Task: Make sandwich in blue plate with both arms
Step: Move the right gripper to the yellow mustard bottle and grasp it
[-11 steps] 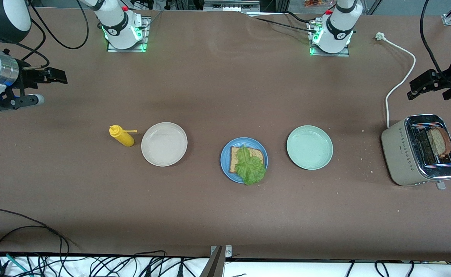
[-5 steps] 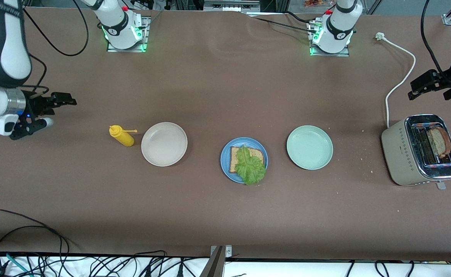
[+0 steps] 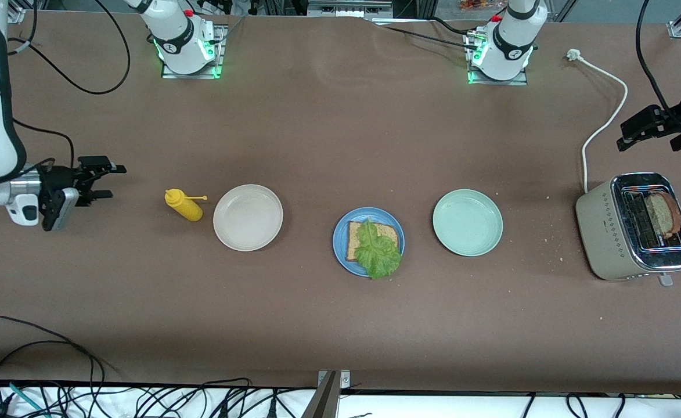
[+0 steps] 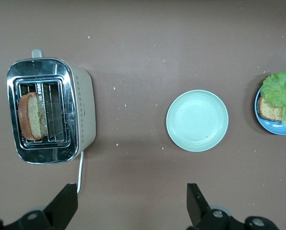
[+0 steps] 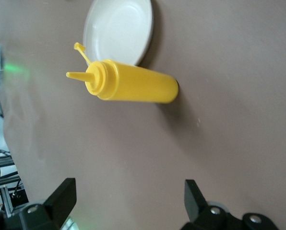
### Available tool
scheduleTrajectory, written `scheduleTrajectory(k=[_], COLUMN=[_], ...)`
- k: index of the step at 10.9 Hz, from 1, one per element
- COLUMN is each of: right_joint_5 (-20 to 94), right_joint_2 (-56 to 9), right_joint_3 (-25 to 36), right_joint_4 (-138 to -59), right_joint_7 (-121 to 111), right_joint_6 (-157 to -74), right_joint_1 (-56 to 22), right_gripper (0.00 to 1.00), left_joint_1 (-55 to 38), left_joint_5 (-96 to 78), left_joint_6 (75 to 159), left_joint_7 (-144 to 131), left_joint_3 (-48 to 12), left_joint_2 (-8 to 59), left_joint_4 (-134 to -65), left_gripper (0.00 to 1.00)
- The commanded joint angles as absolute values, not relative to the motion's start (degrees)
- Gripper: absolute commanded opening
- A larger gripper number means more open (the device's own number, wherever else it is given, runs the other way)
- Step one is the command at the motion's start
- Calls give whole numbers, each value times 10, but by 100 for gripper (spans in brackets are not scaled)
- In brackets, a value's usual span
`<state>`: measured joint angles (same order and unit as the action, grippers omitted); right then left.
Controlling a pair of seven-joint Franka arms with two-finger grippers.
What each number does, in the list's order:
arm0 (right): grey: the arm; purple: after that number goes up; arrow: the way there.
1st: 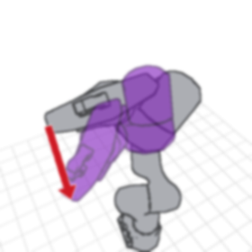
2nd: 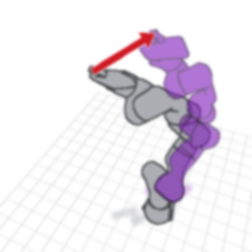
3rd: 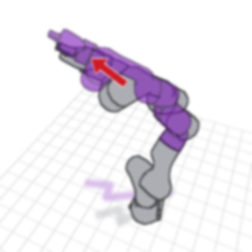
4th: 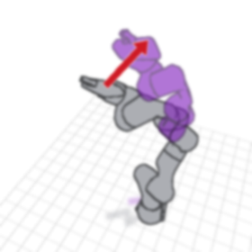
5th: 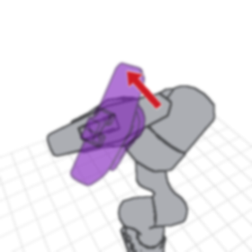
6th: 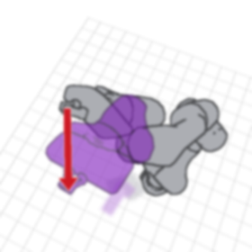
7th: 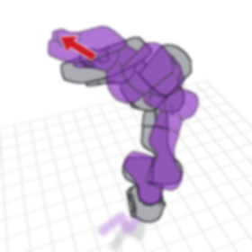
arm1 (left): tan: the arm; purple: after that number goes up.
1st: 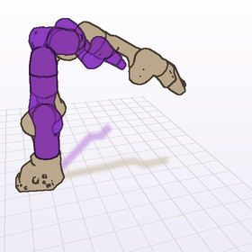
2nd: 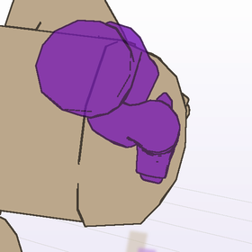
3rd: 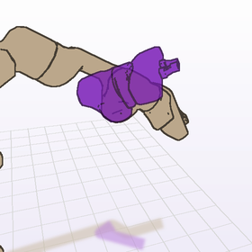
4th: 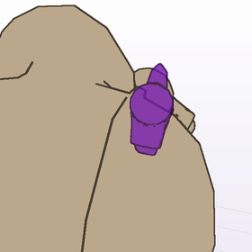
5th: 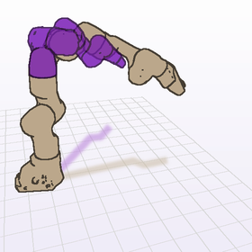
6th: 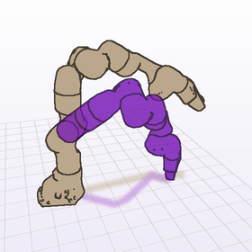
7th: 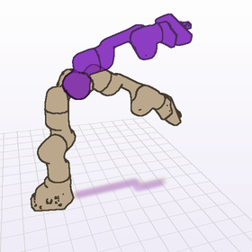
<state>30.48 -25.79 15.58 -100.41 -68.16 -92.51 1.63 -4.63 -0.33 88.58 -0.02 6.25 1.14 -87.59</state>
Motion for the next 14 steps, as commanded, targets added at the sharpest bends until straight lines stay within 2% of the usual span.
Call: scheduleTrajectory(k=[1, 7, 10, 12, 13, 14], right_joint_5=[400, 594, 610, 619, 618, 614], right_joint_2=[-313, -412, -421, -429, -430, -429], right_joint_3=[152, 148, 130, 127, 127, 127], right_joint_4=[-991, -987, -985, -985, -984, -980], right_joint_7=[-875, -1221, -1256, -1256, -1256, -1255], right_joint_6=[-918, -912, -892, -851, -845, -845], right_joint_1=[35, 33, 33, 33, 33, 33], right_gripper=[100, 100, 100, 100, 90, 46], left_joint_1=[-46, -46, -46, -46, -46, -46], left_joint_5=[14, 14, 14, 13, 13, 13], left_joint_6=[873, 872, 872, 873, 873, 873], left_joint_7=[2, 2, 2, 2, 2, 2], left_joint_3=[61, 61, 62, 61, 62, 62], left_joint_2=[14, 15, 15, 15, 15, 14], left_joint_4=[-862, -862, -862, -862, -862, -862], left_gripper=[100, 100, 100, 100, 100, 100])
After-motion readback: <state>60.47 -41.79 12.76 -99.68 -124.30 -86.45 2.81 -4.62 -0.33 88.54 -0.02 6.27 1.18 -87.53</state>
